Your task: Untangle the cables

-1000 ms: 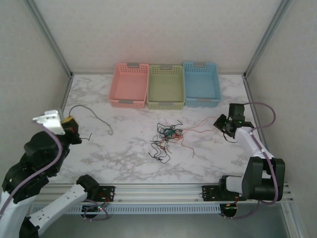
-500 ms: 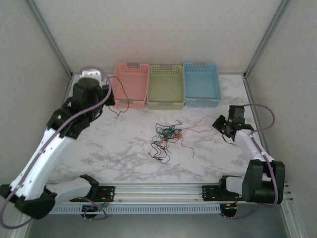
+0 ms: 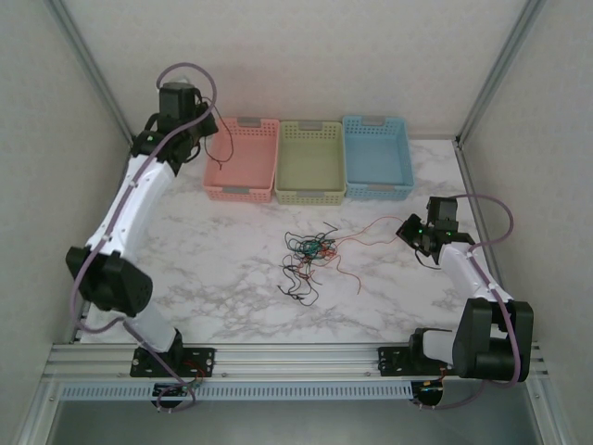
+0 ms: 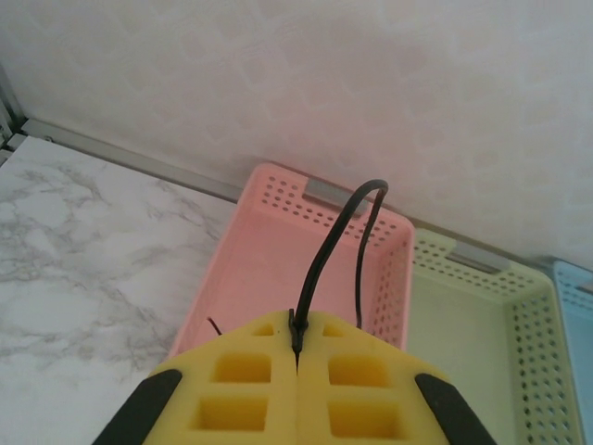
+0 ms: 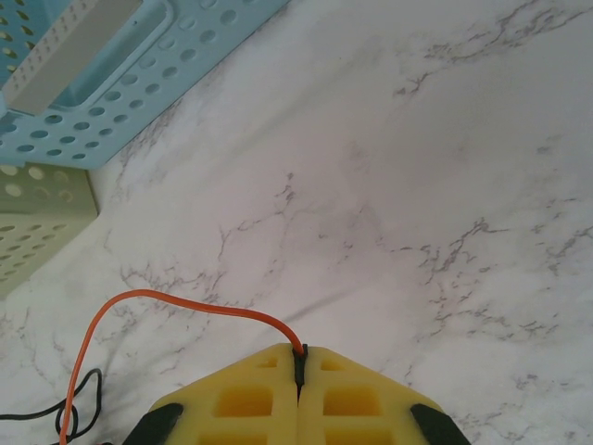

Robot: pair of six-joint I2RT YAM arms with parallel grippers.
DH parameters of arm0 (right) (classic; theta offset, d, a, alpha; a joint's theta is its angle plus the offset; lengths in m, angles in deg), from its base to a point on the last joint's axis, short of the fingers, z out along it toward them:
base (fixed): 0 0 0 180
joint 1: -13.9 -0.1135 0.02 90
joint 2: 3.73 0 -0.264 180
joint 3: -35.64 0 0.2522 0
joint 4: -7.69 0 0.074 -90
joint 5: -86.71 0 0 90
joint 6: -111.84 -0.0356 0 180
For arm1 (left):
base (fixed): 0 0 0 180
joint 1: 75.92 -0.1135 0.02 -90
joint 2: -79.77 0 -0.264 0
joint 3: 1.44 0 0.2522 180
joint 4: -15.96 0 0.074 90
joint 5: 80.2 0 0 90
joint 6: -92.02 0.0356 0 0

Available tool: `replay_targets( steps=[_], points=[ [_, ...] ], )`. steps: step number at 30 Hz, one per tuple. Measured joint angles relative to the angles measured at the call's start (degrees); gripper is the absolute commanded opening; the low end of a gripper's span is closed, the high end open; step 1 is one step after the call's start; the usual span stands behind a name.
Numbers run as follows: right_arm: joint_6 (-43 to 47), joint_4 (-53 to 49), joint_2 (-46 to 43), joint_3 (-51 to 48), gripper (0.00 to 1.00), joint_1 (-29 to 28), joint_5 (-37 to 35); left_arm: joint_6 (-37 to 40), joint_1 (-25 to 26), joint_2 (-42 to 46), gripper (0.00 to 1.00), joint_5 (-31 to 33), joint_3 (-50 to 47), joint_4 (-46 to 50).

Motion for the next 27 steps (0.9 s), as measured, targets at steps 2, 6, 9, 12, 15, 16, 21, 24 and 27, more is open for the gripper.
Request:
replay_targets(
  steps=[2,6,9,12,15,16,21,24,27],
  points=[
    [-0.02,-0.02,0.00,0.00,0.00,0.00,0.24,-0.11,-0.79,-3.98,0.00,-0.31,2.25,-0.83],
    [0.00,-0.04,0.00,0.00,0.00,0.00,0.57,-0.11,-1.27,-12.31,0.00,-1.20,8.63,-0.96],
    [0.00,-0.07,0.00,0.00,0.00,0.00,0.57,-0.09,-1.25,-18.91,0.00,-3.04,14.05,-0.94],
    [0.00,-0.11,0.00,0.00,0.00,0.00,0.57,-0.07,-1.20,-23.87,0.00,-4.04,17.99,-0.33],
    [0.02,-0.26,0.00,0.00,0.00,0.00,0.57,-0.13,-1.20,-27.71,0.00,-5.05,21.09,0.50],
    [0.02,-0.37,0.00,0.00,0.00,0.00,0.57,-0.15,-1.20,-28.59,0.00,-5.35,21.64,0.70],
    [0.02,-0.94,0.00,0.00,0.00,0.00,0.57,-0.85,-1.20,-33.07,0.00,-7.80,26.47,2.60],
    [0.02,-0.94,0.00,0.00,0.00,0.00,0.57,-1.29,-1.20,-35.98,0.01,-9.35,29.73,4.04],
    [0.02,-0.92,0.00,0.00,0.00,0.00,0.61,-1.46,-1.20,-37.66,0.05,-10.67,30.34,5.38]
  ],
)
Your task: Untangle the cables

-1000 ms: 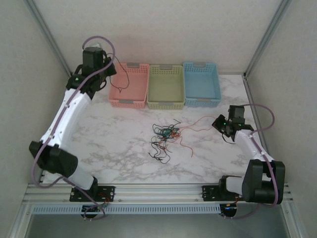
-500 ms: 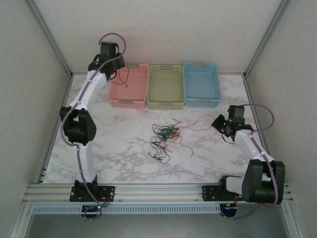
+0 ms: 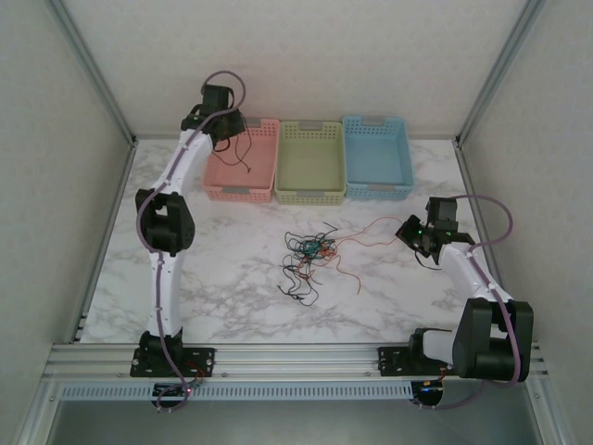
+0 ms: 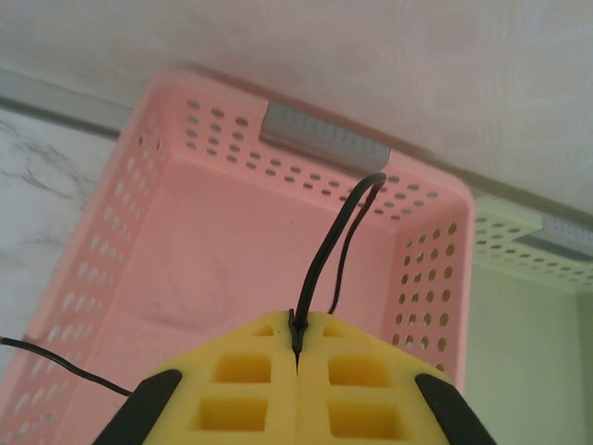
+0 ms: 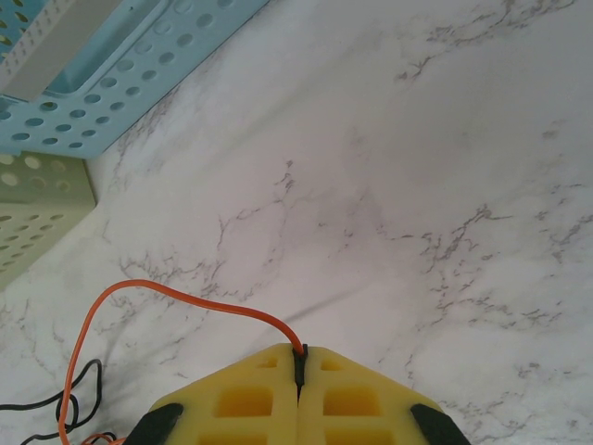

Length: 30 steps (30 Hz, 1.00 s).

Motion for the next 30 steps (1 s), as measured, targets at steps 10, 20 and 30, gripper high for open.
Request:
replay_targets(
  steps=[10,20,30],
  points=[
    [0.00,0.00,-0.39,0.00,0.00,0.00,0.00,-0.83,0.02,-3.54,0.00,-5.68,8.39,5.22],
    [0.00,0.00,-1.14,0.00,0.00,0.00,0.07,-3.74,0.94,-3.54,0.00,-14.21,10.38,5.11],
    [0.00,0.00,-1.40,0.00,0.00,0.00,1.46,-4.48,2.60,-3.15,0.00,-16.20,10.49,4.50]
  ],
)
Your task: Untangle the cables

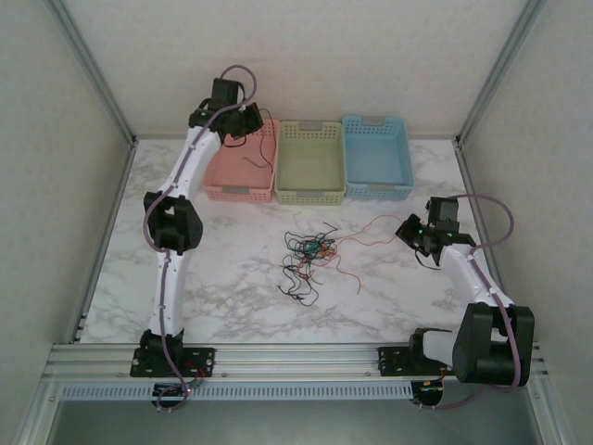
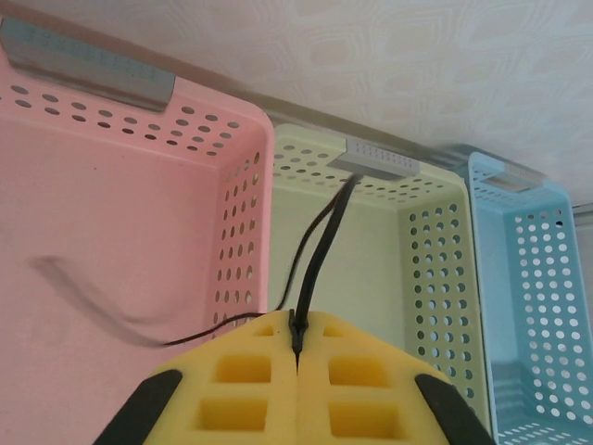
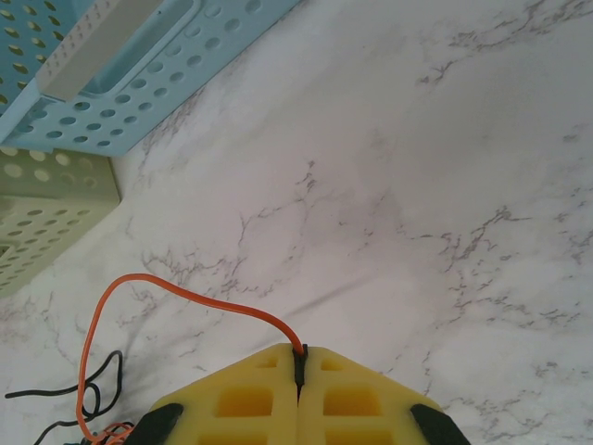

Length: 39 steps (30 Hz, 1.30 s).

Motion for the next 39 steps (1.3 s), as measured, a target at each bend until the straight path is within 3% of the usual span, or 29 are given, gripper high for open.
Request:
replay_targets(
  steps=[13,25,35,36,38,39],
  points=[
    [-0.02,0.04,0.00,0.00,0.00,0.00,1.31,0.26,-0.98,8.68,0.00,3.72,5.62,1.42],
    [-0.02,0.04,0.00,0.00,0.00,0.00,1.55,0.24,-2.82,6.43,0.00,8.22,3.85,5.14],
    [-0.04,0.46,0.02,0.00,0.00,0.00,2.40,0.48,-3.23,2.51,0.00,8.44,-0.35,6.21],
    [-0.02,0.44,0.02,0.00,0.00,0.00,2.49,0.52,-3.23,1.81,0.08,8.44,-0.98,6.23],
    [-0.04,0.46,0.02,0.00,0.00,0.00,2.62,0.74,-3.26,1.09,0.35,8.46,-3.45,5.66],
    [-0.04,0.46,0.02,0.00,0.00,0.00,2.64,0.72,-3.26,1.05,0.41,8.48,-5.55,5.38]
  ],
)
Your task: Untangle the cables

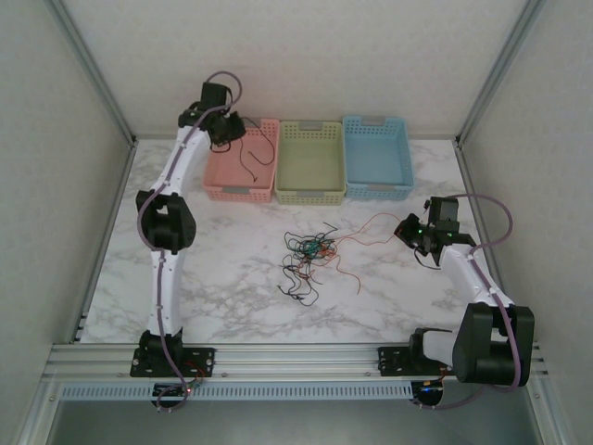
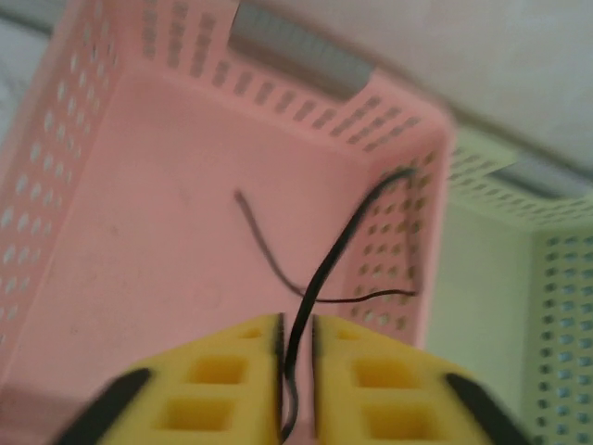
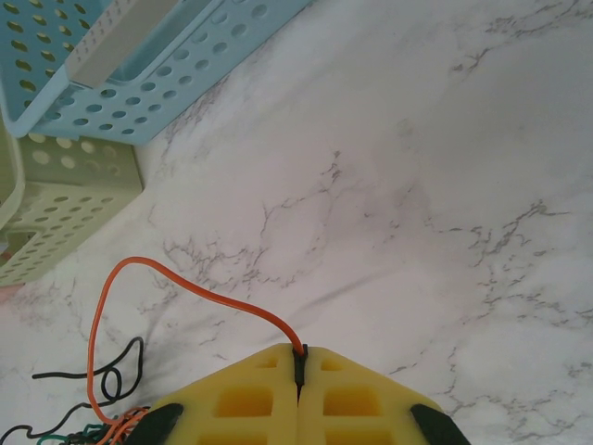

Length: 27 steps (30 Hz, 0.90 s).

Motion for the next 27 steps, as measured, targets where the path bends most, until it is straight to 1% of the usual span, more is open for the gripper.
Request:
replay_targets(
  steps=[2,5,12,17,22,25,27],
  points=[
    [0.00,0.02,0.00,0.00,0.00,0.00,0.17,-0.35,0.00,0.00,0.50,0.02,-3.48,-0.50],
    [-0.02,0.15,0.15,0.00,0.00,0.00,0.24,-0.13,0.00,-0.11,0.60,0.28,-7.28,-0.90],
    [-0.07,0.57,0.42,0.00,0.00,0.00,0.37,0.96,0.00,1.81,0.76,2.82,-12.66,-2.60],
    [-0.24,0.87,0.94,0.00,0.00,0.00,0.39,2.10,-0.31,8.17,0.79,5.57,-12.48,-2.43],
    [-0.24,0.87,0.98,0.00,0.00,0.00,0.39,2.54,-1.86,15.19,0.80,6.84,-12.46,-2.47],
    [-0.24,0.87,0.98,0.00,0.00,0.00,0.39,2.54,-2.99,16.63,0.77,6.45,-12.04,-2.47],
    [-0.24,0.87,0.98,0.00,0.00,0.00,0.39,2.60,-3.54,15.13,0.72,4.79,-9.68,-1.51]
  ],
)
